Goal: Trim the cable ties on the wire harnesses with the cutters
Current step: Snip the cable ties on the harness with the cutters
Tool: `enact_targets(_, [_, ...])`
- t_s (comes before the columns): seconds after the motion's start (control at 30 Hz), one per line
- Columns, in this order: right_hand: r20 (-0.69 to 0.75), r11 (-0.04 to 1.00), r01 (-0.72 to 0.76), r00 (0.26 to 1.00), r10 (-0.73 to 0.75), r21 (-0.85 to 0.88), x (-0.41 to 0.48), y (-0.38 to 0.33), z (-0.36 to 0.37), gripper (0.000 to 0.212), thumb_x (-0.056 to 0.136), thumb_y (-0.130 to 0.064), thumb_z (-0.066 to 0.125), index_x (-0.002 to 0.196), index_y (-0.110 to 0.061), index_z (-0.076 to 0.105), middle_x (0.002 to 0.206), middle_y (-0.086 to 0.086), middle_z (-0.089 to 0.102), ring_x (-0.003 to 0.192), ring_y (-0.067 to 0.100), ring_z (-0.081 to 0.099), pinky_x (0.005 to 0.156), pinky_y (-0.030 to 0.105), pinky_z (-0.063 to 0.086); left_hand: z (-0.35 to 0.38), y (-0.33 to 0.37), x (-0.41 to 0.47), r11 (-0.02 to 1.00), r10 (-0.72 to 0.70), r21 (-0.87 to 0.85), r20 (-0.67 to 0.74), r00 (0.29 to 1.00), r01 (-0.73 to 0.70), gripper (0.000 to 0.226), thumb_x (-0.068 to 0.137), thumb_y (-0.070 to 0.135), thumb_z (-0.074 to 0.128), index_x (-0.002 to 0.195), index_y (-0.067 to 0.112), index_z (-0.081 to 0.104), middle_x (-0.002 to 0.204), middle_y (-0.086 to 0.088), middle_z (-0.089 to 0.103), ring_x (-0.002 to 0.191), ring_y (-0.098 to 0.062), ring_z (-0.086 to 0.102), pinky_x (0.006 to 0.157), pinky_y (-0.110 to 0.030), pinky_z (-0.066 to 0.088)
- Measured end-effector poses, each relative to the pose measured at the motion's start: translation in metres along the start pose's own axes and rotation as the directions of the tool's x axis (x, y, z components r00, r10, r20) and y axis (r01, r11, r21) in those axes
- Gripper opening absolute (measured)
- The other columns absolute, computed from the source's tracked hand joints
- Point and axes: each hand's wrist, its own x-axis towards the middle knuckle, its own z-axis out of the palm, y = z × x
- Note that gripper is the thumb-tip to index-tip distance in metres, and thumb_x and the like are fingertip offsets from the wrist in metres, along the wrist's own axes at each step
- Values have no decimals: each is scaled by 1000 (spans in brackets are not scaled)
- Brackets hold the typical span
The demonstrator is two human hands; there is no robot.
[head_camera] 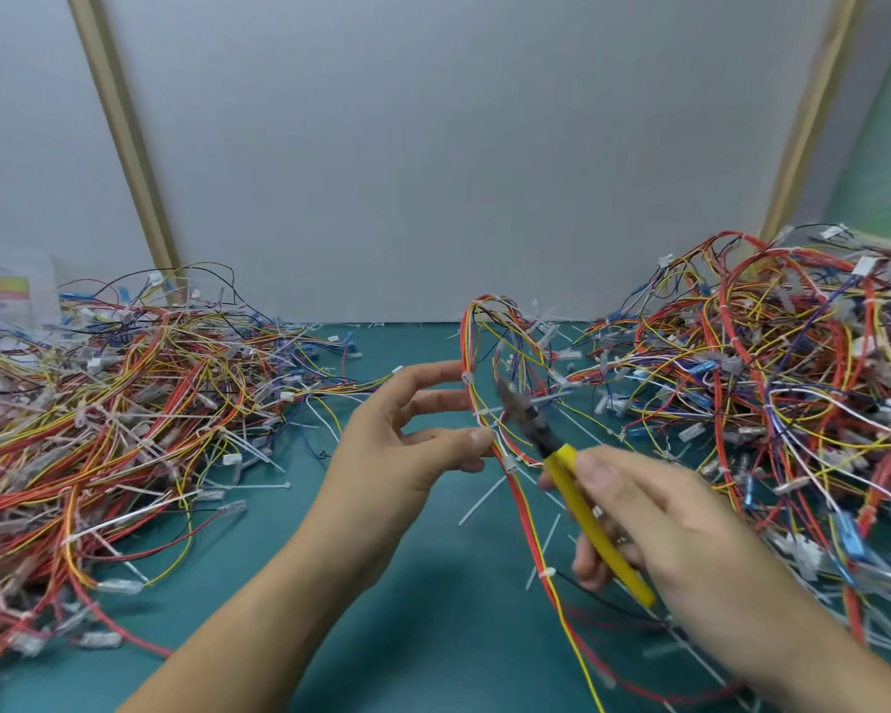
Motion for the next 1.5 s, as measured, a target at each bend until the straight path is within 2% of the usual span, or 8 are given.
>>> enact_targets(0.17, [-6,997,-77,997,77,8,0,0,1,47,86,-70,53,89,-29,75,63,4,62,59,29,67,63,49,59,-2,1,1,1000,26,11,-5,1000,-26,43,71,4,80,106,29,71,100,6,74,76,-30,73,69,-24,55])
enact_targets(0.3, [-26,996,-87,996,87,23,0,2,1,48,83,-66,54,92,-24,75,77,9,67,62,32,68,60,46,59,-3,1,1,999,30,15,-6,1000,-30,42,79,-3,76,105,29,71,97,10,74,77,-32,73,68,-23,55])
enact_targets(0.37, [-14,995,-91,996,91,31,1,3,1,49,85,-67,57,91,-23,76,78,11,67,59,28,67,58,42,58,-3,0,1,999,29,19,-5,1000,-29,42,79,-4,75,103,31,71,97,11,73,77,-32,73,67,-23,55])
enact_targets(0.5, [-5,992,-117,993,117,55,1,4,1,51,74,-65,56,92,-21,77,78,14,66,57,24,65,55,35,57,-4,1,1,999,31,13,1,1000,-31,42,74,3,79,103,32,71,98,11,73,78,-33,73,68,-24,56])
enact_targets(0.67, [-8,992,-112,994,112,60,1,3,1,48,78,-63,57,93,-21,77,77,14,65,58,24,66,55,36,58,-5,0,1,1000,24,19,4,1000,-24,41,80,-2,76,104,32,70,99,11,73,76,-30,74,69,-25,57])
enact_targets(0.83, [-25,996,-92,995,92,3,1,4,0,61,79,-71,56,92,-15,74,78,12,66,58,25,67,57,39,59,-5,0,2,1000,8,-1,15,1000,-8,43,72,5,81,104,31,71,100,8,74,80,-34,73,72,-29,58])
enact_targets(1.03, [-5,997,-73,997,73,13,1,3,1,46,81,-66,56,97,-28,78,75,3,67,59,22,66,56,31,57,-5,0,3,997,-3,-76,24,1000,5,42,67,8,77,103,29,73,98,3,75,80,-30,71,69,-25,55])
enact_targets(1.5, [-7,997,-74,997,74,0,0,2,0,45,77,-64,55,93,-29,79,69,-1,64,57,21,65,56,33,57,-5,1,2,1000,-12,-26,39,999,14,44,69,9,77,108,29,72,104,-2,74,80,-31,73,70,-28,56])
